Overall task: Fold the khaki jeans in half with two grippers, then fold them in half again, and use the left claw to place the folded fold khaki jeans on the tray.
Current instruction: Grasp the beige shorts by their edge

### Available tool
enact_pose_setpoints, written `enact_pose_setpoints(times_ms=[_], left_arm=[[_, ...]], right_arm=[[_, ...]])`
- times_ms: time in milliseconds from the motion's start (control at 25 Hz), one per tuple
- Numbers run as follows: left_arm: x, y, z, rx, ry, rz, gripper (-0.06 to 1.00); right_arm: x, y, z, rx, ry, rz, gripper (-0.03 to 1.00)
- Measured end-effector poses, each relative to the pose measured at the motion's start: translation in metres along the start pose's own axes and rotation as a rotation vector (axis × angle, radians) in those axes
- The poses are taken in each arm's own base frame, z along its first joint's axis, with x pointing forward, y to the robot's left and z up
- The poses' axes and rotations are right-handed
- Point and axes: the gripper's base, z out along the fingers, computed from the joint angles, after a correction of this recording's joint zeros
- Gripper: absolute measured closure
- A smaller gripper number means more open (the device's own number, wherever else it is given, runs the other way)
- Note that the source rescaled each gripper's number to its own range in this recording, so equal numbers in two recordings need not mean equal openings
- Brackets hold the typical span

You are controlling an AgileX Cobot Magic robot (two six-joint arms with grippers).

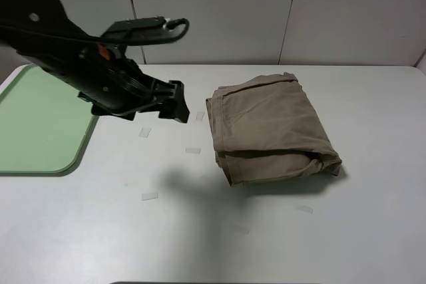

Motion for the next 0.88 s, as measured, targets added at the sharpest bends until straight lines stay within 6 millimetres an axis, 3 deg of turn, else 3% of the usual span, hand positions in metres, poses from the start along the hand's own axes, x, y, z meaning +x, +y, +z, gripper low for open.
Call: enact_pose_setpoints(times_ms=[440, 880], left_arm=[[-0.036, -0.035, 0.08, 0.027, 0.016, 0.042, -0.01], [-0.015, -0.055, 0.14, 0.046, 0.042, 0.049, -0.01]], right_arm=[[0.0, 0.0, 0.0, -0.002, 0.0, 0.001, -0.02], [0.0, 0.0, 0.0, -0.004, 0.0, 0.002, -0.02]])
